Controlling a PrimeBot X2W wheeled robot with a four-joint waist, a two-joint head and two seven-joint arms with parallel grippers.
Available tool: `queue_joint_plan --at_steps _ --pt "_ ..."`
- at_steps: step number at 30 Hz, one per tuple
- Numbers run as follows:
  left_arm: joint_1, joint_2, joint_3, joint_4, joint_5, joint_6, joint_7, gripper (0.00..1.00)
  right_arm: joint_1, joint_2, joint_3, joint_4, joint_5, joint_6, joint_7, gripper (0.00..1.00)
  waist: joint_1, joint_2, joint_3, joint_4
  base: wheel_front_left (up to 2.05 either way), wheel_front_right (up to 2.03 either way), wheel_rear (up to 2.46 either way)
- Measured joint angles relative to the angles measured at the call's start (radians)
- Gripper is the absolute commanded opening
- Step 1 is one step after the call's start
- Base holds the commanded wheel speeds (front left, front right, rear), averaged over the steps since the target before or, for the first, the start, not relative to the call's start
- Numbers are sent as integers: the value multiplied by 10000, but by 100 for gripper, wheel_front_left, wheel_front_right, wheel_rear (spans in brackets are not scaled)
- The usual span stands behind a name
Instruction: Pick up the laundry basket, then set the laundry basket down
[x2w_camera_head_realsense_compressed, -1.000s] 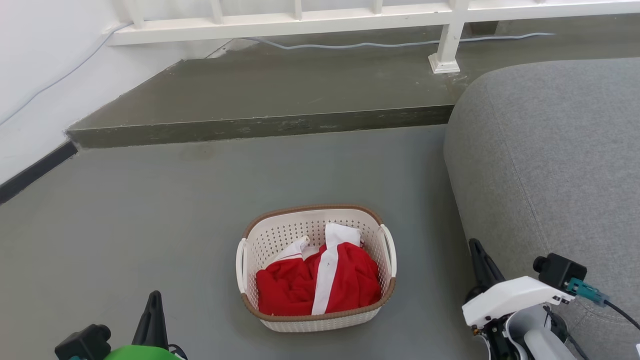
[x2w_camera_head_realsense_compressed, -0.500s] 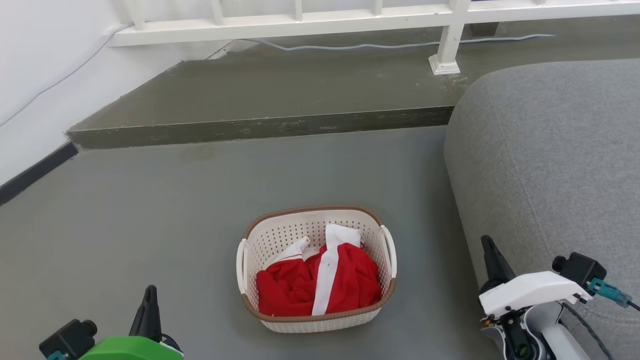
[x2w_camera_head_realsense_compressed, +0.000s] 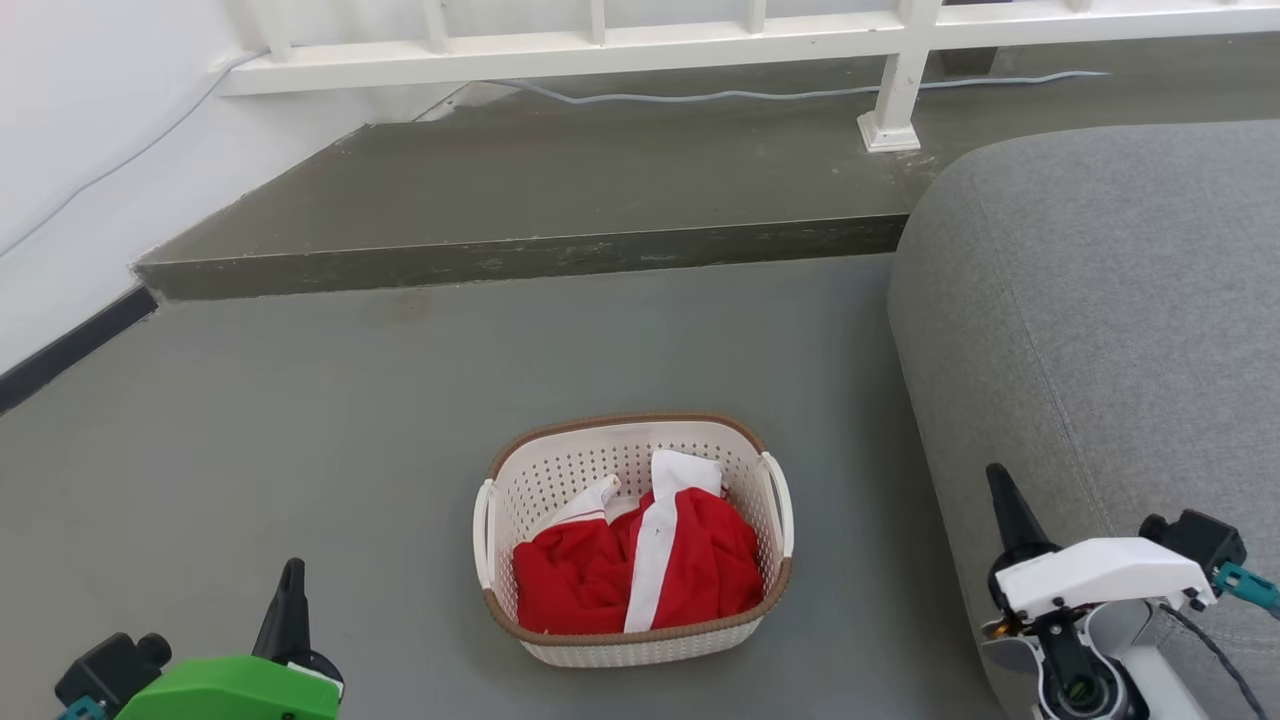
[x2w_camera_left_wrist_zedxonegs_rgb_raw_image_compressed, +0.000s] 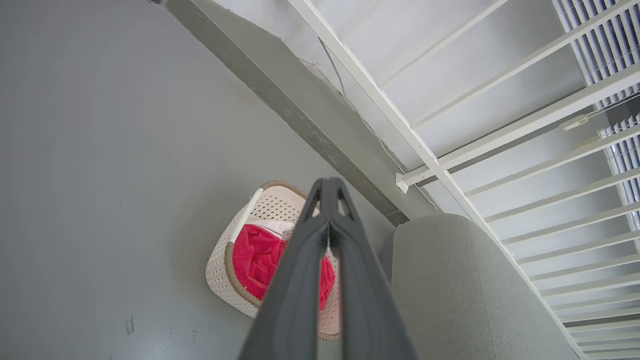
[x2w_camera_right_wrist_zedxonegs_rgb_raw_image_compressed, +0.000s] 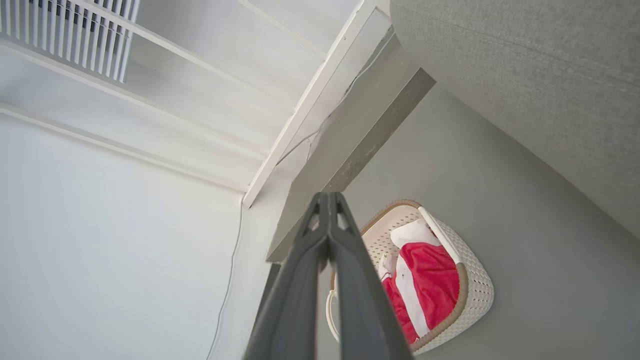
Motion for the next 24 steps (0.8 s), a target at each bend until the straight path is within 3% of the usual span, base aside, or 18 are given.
queue_joint_plan --at_steps 24 --pt "-541 44 414 362 -2970 -493 721 0 -200 -59 -999 -92 2819 598 671 0 0 0 -58 12 0 0 0"
